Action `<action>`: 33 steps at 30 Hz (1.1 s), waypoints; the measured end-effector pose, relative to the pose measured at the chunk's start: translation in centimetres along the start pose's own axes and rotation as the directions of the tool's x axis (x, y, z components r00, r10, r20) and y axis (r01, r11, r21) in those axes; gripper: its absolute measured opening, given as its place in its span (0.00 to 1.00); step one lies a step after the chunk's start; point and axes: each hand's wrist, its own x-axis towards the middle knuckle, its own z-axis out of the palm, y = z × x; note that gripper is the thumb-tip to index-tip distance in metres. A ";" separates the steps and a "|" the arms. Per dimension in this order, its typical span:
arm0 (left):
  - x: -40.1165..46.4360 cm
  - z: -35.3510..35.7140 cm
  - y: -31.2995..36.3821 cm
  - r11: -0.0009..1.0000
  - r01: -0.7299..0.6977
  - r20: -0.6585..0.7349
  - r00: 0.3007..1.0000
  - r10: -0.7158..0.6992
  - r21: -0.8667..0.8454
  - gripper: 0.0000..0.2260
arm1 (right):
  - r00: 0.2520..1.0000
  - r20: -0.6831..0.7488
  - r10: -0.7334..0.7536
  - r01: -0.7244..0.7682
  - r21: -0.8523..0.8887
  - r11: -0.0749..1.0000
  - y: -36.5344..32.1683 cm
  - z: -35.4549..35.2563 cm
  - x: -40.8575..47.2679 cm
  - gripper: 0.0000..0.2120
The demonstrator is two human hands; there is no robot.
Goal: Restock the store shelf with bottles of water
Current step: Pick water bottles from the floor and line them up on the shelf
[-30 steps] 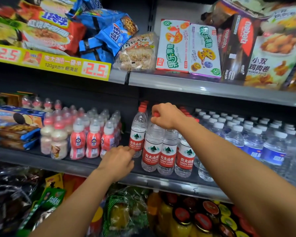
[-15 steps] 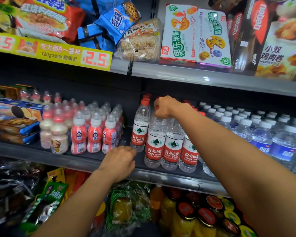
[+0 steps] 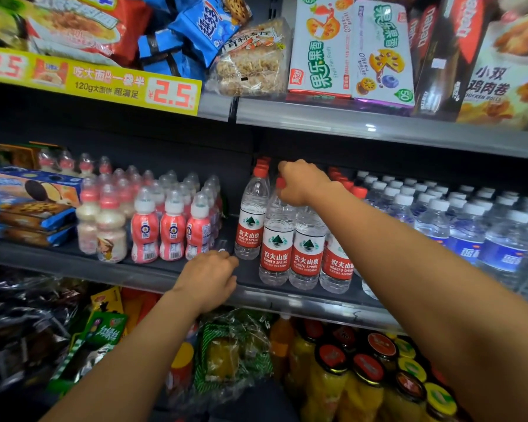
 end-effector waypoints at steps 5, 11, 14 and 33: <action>-1.5 -0.6 -0.2 1.000 0.016 0.004 1.000 -0.016 0.024 0.13 | 0.971 -0.231 -0.062 0.057 -0.031 0.998 -1.2 2.9 -4.4 0.17; -5.9 1.8 -0.1 0.998 0.051 0.101 0.993 -0.056 0.043 0.14 | 0.964 -0.194 -0.180 0.210 0.145 0.967 -5.1 11.3 -12.3 0.15; -9.0 4.6 -0.4 0.996 0.084 0.191 0.978 -0.088 0.033 0.14 | 0.972 -0.064 -0.224 0.233 0.206 0.950 -7.6 16.2 -16.3 0.15; -24.3 25.7 -2.5 0.966 0.256 0.777 0.602 -0.183 0.029 0.19 | 0.689 0.679 -0.255 -0.005 0.356 0.934 -16.6 39.5 -30.4 0.19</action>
